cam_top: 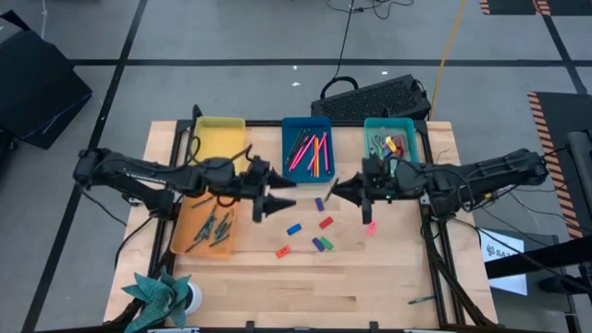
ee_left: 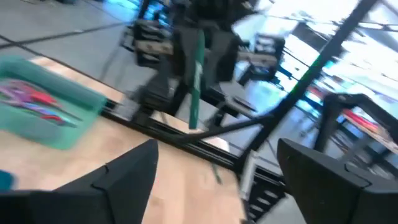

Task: Sort crayons/erasers/pens/pencils in bins
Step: Put the top green crayon into the orange bin

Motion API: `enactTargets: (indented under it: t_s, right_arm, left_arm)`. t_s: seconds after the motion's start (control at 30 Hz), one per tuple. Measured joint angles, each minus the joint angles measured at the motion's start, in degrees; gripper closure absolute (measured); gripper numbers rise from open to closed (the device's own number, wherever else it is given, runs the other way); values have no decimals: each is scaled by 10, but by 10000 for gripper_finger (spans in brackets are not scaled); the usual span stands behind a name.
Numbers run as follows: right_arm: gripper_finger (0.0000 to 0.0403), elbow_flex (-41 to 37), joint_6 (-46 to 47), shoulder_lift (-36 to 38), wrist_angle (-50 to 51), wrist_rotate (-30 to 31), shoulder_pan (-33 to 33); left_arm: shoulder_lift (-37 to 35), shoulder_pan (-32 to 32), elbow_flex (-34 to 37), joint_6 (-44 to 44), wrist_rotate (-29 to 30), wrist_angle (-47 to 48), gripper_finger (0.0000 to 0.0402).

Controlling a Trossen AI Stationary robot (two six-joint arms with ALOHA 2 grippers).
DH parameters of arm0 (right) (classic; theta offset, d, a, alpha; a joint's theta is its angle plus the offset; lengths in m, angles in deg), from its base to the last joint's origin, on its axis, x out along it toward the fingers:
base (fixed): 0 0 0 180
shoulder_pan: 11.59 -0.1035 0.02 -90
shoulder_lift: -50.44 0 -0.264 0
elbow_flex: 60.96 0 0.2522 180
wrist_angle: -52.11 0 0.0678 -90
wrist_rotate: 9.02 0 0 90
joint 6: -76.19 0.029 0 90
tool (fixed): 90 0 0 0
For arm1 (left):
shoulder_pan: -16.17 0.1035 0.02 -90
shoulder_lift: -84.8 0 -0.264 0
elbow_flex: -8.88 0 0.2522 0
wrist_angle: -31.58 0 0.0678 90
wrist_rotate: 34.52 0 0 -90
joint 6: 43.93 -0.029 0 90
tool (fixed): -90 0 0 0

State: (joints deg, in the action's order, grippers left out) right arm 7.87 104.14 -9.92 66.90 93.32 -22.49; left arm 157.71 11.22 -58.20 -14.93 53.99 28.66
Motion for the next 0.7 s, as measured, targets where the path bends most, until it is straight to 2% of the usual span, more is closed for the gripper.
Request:
enactTargets:
  t_s: [0.1,0.23,0.37,0.5,0.7]
  right_arm:
    - [386,0,-8,-27,-60,-19,-2]
    - [386,0,-15,-81,-135,-16,-14]
    - [386,0,-17,-150,-232,-17,-21]
    - [386,0,-15,-193,-309,-4,-20]
    - [386,0,-15,-221,-338,-8,-21]
  left_arm:
    - [0,-32,0,-3,24,0,90]
    - [0,-54,0,-15,55,-6,108]
    - [0,-66,0,-16,56,2,121]
    - [0,-72,0,-12,33,10,135]
    - [0,-72,0,2,45,82,148]
